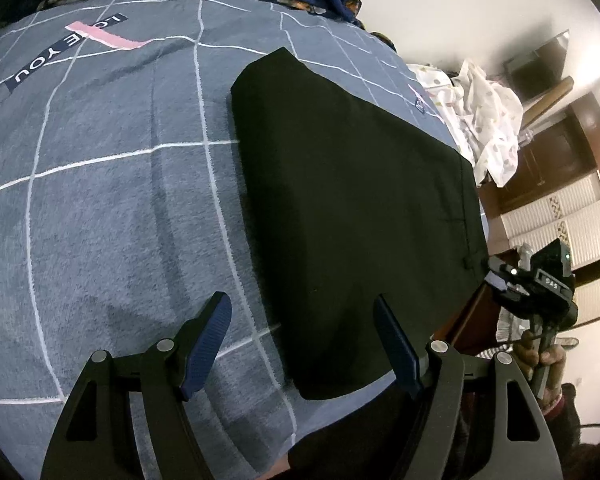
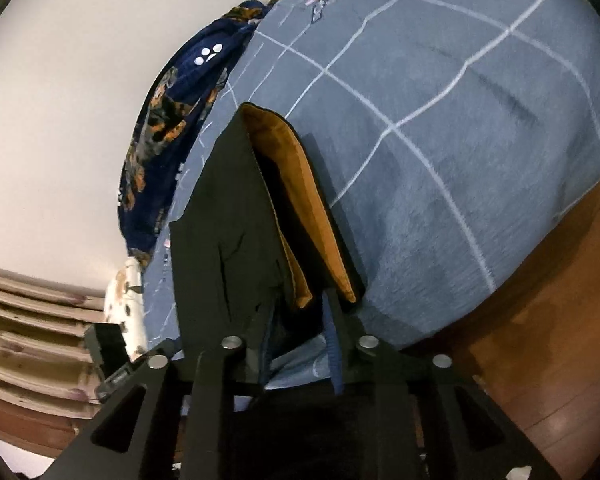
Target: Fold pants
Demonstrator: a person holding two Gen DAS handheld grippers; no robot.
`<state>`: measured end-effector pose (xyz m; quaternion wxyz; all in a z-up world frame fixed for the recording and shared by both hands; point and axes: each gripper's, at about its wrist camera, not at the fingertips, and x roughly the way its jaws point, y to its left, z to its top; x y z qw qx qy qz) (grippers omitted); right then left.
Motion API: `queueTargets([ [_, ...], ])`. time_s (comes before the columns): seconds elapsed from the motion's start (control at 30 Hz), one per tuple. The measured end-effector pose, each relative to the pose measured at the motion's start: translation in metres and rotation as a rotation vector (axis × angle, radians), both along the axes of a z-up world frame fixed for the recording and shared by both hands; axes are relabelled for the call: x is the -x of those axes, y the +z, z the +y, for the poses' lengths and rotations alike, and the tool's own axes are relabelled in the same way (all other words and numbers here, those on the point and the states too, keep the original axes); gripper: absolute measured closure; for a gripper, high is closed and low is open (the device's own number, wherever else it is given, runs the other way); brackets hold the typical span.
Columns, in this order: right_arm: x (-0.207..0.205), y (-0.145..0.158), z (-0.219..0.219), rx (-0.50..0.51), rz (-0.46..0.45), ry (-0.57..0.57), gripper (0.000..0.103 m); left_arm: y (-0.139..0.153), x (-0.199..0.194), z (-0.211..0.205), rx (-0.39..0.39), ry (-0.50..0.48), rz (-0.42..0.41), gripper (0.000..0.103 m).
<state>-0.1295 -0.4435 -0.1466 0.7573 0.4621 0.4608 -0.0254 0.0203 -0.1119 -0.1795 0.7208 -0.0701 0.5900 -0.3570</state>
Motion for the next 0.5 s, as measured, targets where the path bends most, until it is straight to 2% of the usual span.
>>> queueTargets([
  [0.03, 0.001, 0.002, -0.002, 0.0, -0.005, -0.011, 0.064, 0.0, 0.0, 0.0, -0.001, 0.0, 0.001, 0.029],
  [0.1, 0.003, 0.004, -0.006, 0.004, -0.007, -0.037, 0.046, -0.001, 0.001, 0.002, 0.0, 0.0, 0.004, 0.029],
  [0.13, 0.005, 0.004, -0.009, -0.008, -0.01, -0.046, 0.044, -0.001, 0.001, 0.001, 0.0, 0.0, 0.003, 0.029],
  [0.3, 0.006, -0.01, -0.019, -0.144, -0.023, -0.069, 0.044, -0.003, 0.0, 0.003, 0.001, 0.007, 0.015, 0.029],
  [0.43, -0.004, -0.016, -0.014, -0.173, -0.027, -0.041, 0.045, -0.003, 0.001, 0.006, 0.003, 0.015, 0.025, 0.029],
  [0.47, -0.006, -0.016, -0.013, -0.165, -0.022, -0.035, 0.051, -0.003, 0.0, 0.006, 0.002, 0.016, 0.025, 0.029],
  [0.5, -0.01, -0.018, -0.012, -0.159, -0.007, -0.025, 0.062, -0.004, 0.0, 0.007, 0.002, 0.018, 0.026, 0.029],
])
